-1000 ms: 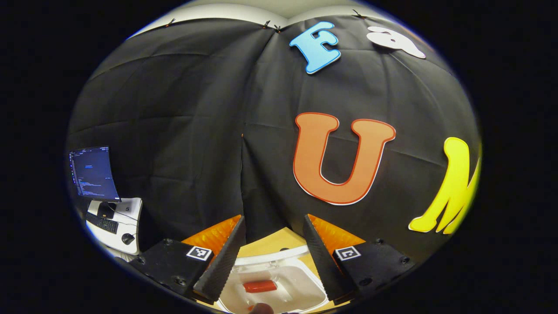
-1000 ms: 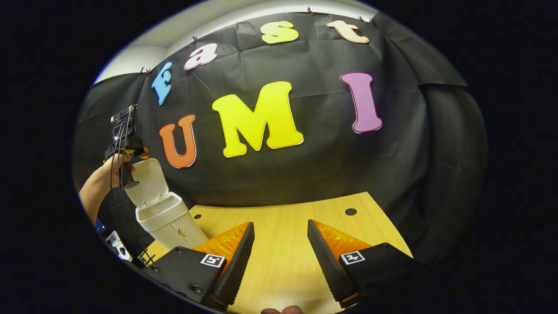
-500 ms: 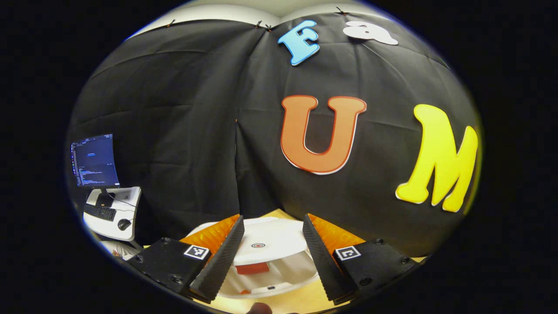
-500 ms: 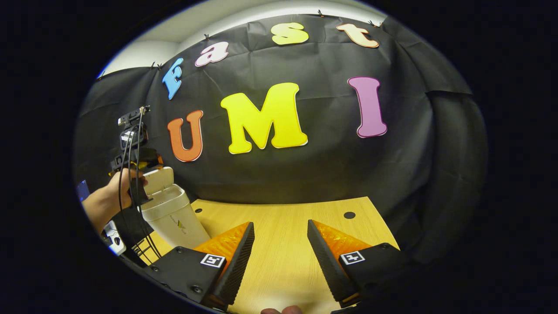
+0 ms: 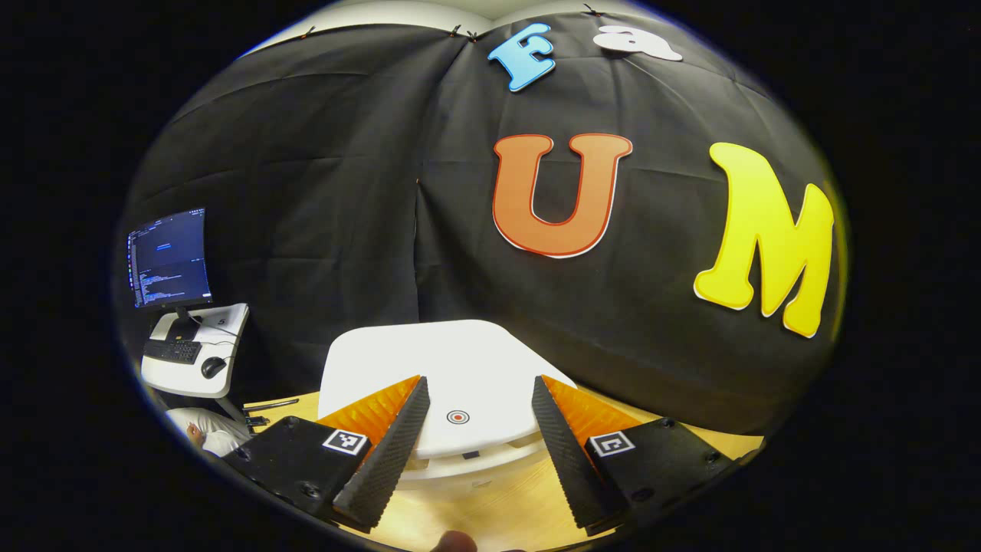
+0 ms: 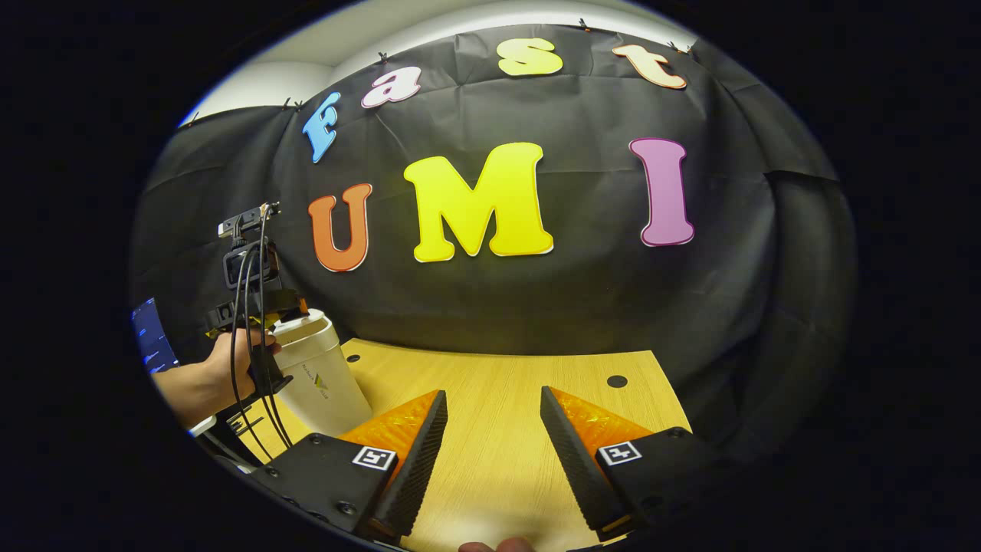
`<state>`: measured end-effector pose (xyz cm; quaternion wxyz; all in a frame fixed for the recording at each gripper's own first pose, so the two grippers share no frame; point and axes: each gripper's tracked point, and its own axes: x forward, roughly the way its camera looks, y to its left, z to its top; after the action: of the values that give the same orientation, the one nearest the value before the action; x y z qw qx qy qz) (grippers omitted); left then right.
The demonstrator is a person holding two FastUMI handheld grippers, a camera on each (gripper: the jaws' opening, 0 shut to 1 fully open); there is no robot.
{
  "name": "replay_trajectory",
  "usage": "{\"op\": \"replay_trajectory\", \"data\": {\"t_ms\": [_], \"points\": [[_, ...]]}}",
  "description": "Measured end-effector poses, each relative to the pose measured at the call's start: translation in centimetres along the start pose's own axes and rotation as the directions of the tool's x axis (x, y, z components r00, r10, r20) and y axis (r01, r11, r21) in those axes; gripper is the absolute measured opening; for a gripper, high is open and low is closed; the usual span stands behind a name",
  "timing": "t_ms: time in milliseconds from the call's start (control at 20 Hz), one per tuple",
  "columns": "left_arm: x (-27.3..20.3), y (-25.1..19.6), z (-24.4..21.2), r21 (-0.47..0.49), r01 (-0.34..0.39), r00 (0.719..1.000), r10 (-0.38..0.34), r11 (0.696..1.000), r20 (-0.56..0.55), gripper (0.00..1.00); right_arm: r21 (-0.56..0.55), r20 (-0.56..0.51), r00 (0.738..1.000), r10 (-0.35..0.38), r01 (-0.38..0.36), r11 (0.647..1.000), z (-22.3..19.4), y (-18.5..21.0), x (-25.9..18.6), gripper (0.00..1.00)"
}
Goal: Press the lid of the desktop garbage bin to open it, pick up the crumpled paper on the desktop and throw it into the bin, then pick up the pop can on the desktop and drop it into the bin, and finally close the garbage bin lid.
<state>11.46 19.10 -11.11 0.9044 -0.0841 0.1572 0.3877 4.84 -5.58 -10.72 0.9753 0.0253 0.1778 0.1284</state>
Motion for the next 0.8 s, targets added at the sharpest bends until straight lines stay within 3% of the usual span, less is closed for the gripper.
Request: {"op": "replay_trajectory", "data": {"t_ms": [350,450,600,800], "points": [[0.2,0.3,-2.3,0.031,-0.010,1.000,0.010,0.999,-0.015,0.89,0.002,-0.007,1.000,0.010,-0.010,1.000,-0.1,0.1,0.2,0.80],[0.4,0.2,-2.3,-0.001,-0.002,1.000,0.002,1.000,0.019,0.90,0.006,-0.006,1.000,0.017,-0.017,1.000,-0.1,0.2,0.3,0.80],[0.2,0.2,-2.5,0.054,-0.001,0.999,-0.002,0.999,0.045,0.90,0.017,-0.011,1.000,0.017,-0.017,1.000,-0.4,0.2,0.3,0.80],[0.2,0.3,-2.4,0.042,0.008,0.998,-0.011,0.999,0.069,0.90,0.024,-0.021,1.000,0.017,-0.017,1.000,-0.7,0.2,0.4,0.81]]}}
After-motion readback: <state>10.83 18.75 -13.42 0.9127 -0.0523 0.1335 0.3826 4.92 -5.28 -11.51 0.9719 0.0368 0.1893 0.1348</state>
